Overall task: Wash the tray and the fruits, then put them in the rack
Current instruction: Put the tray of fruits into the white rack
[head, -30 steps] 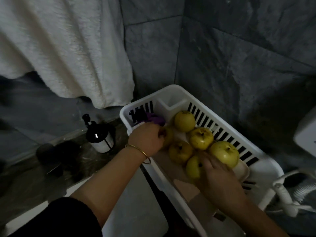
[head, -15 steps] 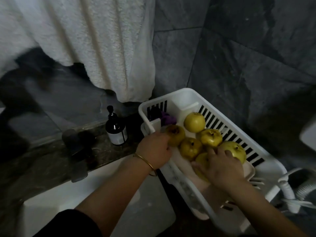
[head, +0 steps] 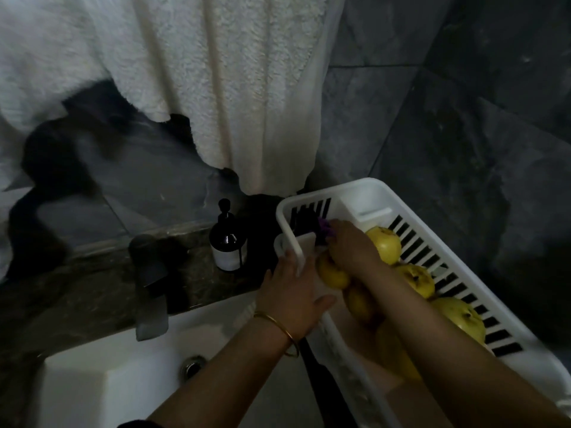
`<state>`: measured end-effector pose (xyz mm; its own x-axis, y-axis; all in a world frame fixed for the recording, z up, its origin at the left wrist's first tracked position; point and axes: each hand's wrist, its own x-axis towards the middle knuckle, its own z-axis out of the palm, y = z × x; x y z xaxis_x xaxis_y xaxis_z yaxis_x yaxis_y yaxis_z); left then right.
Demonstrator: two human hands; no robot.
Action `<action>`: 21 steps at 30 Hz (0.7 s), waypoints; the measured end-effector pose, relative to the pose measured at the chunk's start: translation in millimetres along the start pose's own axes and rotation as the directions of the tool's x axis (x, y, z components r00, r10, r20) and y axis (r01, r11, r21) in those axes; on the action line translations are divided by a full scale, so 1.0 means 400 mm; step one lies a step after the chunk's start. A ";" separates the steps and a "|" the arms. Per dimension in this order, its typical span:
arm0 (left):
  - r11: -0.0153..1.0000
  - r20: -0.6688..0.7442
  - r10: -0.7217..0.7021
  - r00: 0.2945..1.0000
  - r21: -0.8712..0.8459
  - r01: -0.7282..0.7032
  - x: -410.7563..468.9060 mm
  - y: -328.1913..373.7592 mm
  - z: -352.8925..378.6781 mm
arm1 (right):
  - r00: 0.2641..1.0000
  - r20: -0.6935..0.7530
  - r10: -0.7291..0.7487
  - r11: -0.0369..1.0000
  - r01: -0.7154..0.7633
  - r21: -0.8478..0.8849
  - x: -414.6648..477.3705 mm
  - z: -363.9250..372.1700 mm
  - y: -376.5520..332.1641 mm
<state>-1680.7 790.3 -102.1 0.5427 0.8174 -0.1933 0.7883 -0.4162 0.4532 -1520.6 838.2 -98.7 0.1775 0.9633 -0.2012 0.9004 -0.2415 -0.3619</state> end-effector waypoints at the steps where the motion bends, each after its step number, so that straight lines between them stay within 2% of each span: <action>1: 1.000 -0.012 -0.001 1.000 -0.005 0.001 0.010 0.000 0.008 | 1.000 0.003 -0.022 1.000 0.022 -0.001 0.017 0.005 -0.004; 5: 0.999 -0.031 -0.037 0.999 0.031 0.038 0.031 0.003 0.037 | 0.997 0.049 -0.056 0.998 0.055 0.016 0.072 0.036 -0.022; 10: 0.997 0.035 -0.030 0.999 0.068 0.028 0.038 0.005 0.037 | 0.988 0.146 -0.058 0.987 0.079 -0.139 0.119 0.075 -0.013; 15: 0.997 0.027 0.029 0.999 0.075 -0.031 0.045 -0.015 0.034 | 0.993 0.098 -0.067 0.977 0.085 -0.197 0.103 0.072 -0.031; 18: 0.994 -0.029 0.068 0.997 0.085 -0.065 0.044 -0.019 0.039 | 1.000 0.020 -0.022 0.999 0.022 -0.027 0.074 0.058 -0.071; 19: 0.996 -0.044 0.070 0.997 0.061 -0.068 0.046 -0.018 0.042 | 1.000 0.002 -0.027 0.999 0.027 -0.022 0.065 0.055 -0.087; 21: 0.995 -0.101 0.099 0.990 0.042 -0.096 0.049 -0.019 0.045 | 0.998 0.019 -0.063 0.991 0.065 -0.120 0.055 0.058 -0.109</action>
<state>-1670.8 802.2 -124.8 0.5865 0.8078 -0.0588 0.7441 -0.5088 0.4329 -1565.0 867.1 -108.4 0.1130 0.9743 -0.1950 0.9510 -0.1629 -0.2628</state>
